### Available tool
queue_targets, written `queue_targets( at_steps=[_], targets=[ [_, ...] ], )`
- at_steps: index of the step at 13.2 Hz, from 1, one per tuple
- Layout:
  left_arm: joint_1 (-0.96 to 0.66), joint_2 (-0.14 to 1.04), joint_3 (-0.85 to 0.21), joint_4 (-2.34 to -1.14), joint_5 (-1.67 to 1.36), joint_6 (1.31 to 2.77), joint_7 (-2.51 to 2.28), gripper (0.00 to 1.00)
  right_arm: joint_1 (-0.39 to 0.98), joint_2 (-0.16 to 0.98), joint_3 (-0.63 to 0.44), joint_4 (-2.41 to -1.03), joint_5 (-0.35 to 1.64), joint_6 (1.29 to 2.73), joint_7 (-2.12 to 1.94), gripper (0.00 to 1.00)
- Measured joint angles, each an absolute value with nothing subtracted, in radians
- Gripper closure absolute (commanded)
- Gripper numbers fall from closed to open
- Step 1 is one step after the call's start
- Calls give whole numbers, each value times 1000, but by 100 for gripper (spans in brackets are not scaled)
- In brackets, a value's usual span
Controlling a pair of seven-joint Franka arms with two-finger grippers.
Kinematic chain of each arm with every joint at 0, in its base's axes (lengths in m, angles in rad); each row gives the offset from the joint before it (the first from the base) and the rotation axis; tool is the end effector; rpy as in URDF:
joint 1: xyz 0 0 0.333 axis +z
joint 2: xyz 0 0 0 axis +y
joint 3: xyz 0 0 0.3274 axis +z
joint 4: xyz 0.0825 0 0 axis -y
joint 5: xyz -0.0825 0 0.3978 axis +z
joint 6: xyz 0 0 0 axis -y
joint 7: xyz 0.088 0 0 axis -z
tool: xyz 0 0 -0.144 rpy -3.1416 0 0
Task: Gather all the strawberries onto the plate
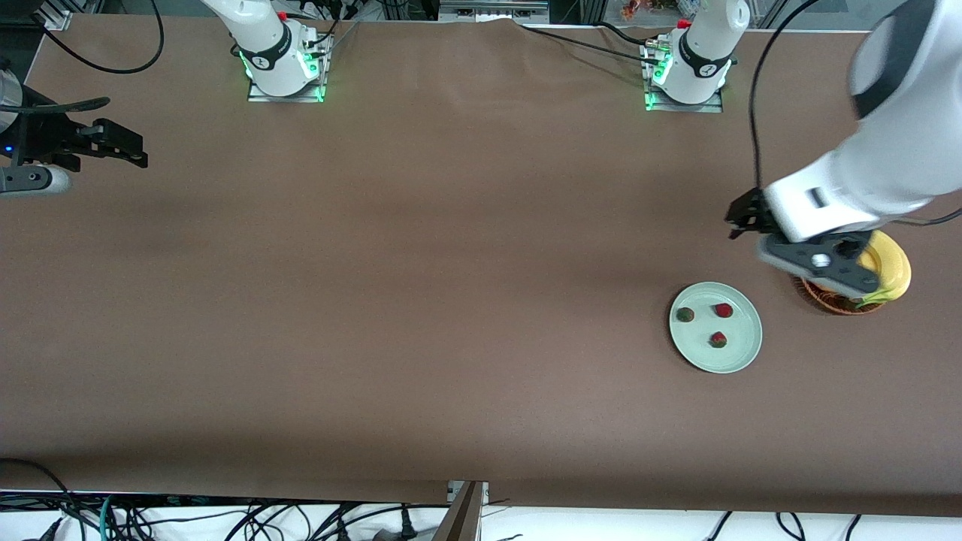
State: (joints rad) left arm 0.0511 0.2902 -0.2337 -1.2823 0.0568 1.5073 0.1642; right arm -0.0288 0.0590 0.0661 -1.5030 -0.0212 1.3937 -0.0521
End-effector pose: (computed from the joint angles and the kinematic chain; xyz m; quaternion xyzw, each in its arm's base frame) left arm 0.6418 -0.0884 0.5595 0.9854 -0.1678 -0.0289 0.0046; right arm 0.5611 0.0166 0.5843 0.9955 0.0436 -0.0840 0.0080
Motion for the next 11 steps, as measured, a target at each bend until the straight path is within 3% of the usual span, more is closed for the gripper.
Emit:
queue_targets(
  at_steps=[2, 3, 7, 11],
  targets=[
    [-16, 241, -82, -1343, 19, 1520, 158, 0, -29, 59, 66, -1503, -21, 1394, -52, 0],
    [-28, 215, -57, -1386, 19, 1545, 129, 0, -29, 59, 66, -1503, -21, 1394, -52, 0],
    [-56, 81, -34, -1602, 19, 1668, 22, 0, -29, 59, 66, -1503, -21, 1396, -52, 0],
    [-66, 29, -26, -1673, 19, 1683, 8, 0, -29, 59, 66, -1503, -22, 1396, -52, 0]
  ],
)
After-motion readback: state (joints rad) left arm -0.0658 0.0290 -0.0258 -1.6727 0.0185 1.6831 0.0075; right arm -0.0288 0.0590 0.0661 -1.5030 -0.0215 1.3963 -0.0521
